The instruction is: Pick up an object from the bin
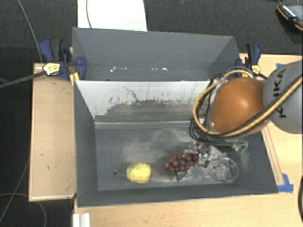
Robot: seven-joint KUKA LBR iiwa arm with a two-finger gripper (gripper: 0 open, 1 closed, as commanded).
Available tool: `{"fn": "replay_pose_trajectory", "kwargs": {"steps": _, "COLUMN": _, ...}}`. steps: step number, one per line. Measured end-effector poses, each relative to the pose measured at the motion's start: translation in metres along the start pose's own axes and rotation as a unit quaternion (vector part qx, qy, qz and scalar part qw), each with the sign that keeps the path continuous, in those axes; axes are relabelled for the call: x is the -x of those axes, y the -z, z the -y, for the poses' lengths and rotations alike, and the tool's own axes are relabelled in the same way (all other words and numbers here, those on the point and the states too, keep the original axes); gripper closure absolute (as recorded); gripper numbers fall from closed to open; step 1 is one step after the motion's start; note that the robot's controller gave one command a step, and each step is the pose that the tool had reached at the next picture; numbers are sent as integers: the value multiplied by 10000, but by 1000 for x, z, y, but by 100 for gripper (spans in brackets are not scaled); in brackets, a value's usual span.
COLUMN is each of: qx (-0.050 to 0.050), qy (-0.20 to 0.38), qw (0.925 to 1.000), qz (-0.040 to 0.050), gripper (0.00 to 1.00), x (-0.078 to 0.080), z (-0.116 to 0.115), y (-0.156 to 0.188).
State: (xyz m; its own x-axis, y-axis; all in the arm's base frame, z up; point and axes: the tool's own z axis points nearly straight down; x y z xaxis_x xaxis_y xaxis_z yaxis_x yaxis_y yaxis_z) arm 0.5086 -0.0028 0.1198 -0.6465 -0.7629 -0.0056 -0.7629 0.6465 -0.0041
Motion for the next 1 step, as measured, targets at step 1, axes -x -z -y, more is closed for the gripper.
{"fn": "replay_pose_trajectory", "kwargs": {"steps": 1, "qx": -4, "qy": 892, "qw": 9960, "qz": 7, "gripper": 100, "x": 6, "z": -7, "y": -27}}
